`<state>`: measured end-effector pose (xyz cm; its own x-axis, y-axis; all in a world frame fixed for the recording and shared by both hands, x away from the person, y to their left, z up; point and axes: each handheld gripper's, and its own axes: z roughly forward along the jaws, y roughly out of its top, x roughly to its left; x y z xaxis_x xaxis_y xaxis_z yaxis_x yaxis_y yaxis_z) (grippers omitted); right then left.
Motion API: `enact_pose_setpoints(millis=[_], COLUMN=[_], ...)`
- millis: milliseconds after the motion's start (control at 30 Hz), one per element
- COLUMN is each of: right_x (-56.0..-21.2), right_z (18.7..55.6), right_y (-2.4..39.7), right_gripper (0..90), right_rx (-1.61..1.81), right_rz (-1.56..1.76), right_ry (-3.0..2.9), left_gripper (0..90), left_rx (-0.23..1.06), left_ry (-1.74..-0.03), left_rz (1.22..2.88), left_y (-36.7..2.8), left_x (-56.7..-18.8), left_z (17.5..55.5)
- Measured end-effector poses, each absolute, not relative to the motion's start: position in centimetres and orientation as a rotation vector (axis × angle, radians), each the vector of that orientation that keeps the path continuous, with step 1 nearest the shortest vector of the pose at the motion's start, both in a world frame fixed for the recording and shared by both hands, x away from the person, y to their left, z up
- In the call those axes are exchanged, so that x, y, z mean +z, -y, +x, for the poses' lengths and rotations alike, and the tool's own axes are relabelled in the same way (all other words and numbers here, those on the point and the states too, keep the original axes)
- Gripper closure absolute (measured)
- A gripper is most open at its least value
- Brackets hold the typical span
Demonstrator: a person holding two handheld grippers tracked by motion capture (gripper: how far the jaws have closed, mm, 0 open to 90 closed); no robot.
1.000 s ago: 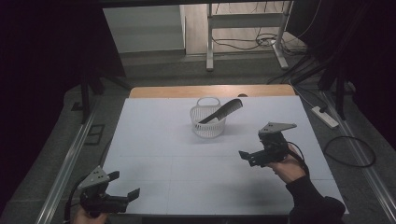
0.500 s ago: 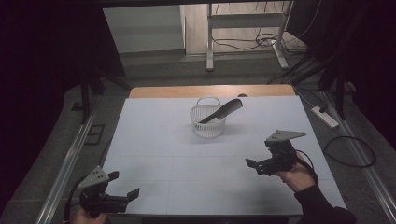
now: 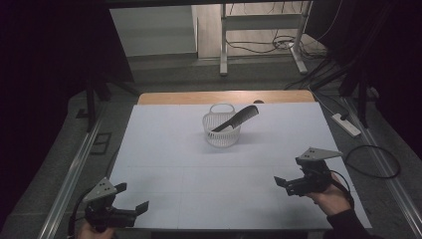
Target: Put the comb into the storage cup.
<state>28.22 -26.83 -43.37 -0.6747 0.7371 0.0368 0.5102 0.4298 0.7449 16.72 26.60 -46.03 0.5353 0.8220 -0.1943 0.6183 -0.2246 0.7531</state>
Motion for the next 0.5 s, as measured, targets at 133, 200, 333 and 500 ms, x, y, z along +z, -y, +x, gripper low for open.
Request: enact_pose_setpoints(millis=[133,200,333,500], right_x=[-43.4,-43.4,-43.5,-43.7], right_z=[27.6,27.3,26.7,26.1], right_y=[27.8,28.3,29.4,30.5], right_gripper=[0.0,0.0,0.0,0.0], right_rx=[1.097,1.100,1.093,1.086], right_rz=[1.111,1.123,1.155,1.200], right_ry=[-2.375,-2.369,-2.346,-2.327], left_gripper=[0.0,0.0,0.0,0.0], left_rx=[0.315,0.318,0.322,0.330], left_ry=[-1.176,-1.178,-1.184,-1.185], left_rz=[1.939,1.939,1.937,1.941], left_y=[-26.7,-26.7,-26.8,-26.8], left_x=[-46.0,-46.0,-46.0,-46.0], left_z=[16.7,16.7,16.7,16.7])
